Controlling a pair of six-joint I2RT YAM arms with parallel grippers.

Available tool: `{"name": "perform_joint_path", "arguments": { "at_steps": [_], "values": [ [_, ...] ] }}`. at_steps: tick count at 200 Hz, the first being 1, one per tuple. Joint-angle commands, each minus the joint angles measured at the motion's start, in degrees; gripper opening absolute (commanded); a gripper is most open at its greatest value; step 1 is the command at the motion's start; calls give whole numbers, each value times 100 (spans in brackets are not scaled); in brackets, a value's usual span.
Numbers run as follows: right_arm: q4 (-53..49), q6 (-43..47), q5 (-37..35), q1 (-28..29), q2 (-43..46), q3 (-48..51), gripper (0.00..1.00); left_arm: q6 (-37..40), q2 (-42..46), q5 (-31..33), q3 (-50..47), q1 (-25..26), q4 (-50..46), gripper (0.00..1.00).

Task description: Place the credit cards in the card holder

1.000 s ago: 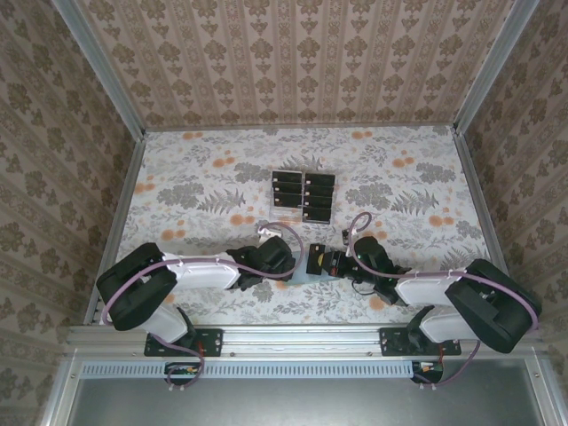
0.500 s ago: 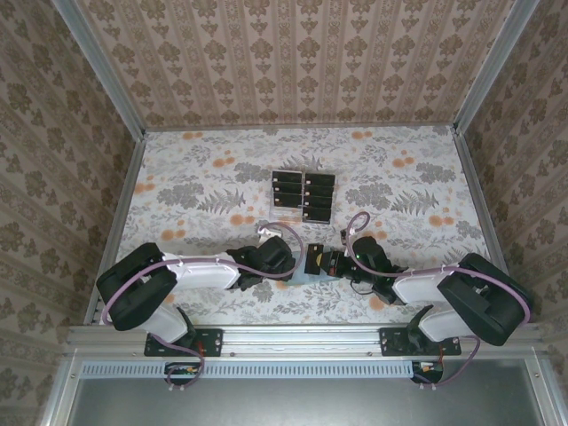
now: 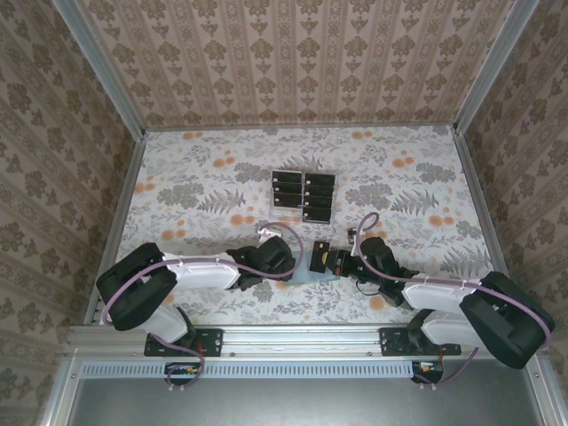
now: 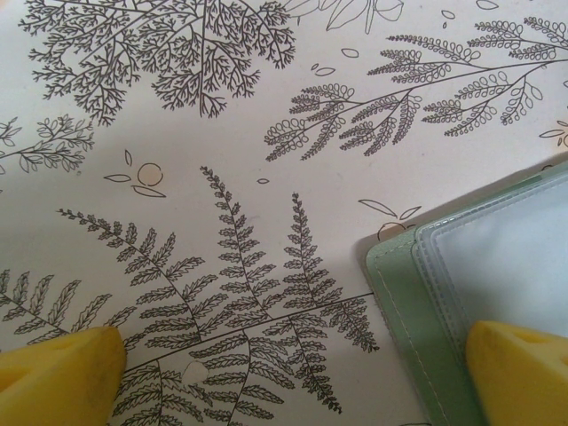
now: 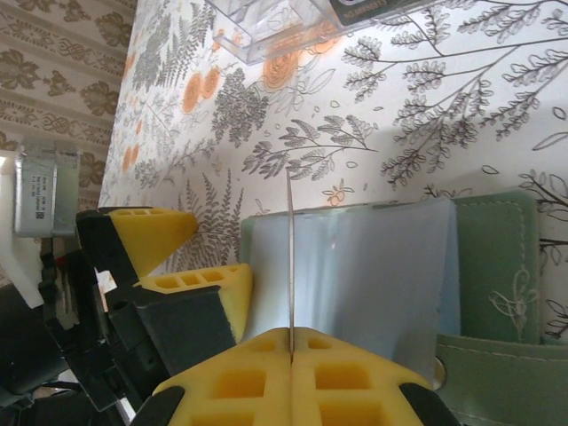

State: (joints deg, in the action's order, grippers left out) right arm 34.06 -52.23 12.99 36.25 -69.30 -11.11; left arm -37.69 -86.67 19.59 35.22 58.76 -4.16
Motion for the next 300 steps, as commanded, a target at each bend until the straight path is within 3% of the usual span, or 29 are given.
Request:
{"name": "perform_joint_path", "arguments": {
  "at_steps": [1, 147, 300],
  "values": [
    [-131, 134, -58, -30, -32, 44, 0, -25, -317, 176, -236, -99, -498, 100],
    [756, -46, 302, -8, -881, -66, 0, -38, -361, 176, -218, -90, -498, 100],
    [927, -108, 485, 66, -928, 4, 0, -57, -395, 166, -226, -81, -473, 100]
  ]
}}
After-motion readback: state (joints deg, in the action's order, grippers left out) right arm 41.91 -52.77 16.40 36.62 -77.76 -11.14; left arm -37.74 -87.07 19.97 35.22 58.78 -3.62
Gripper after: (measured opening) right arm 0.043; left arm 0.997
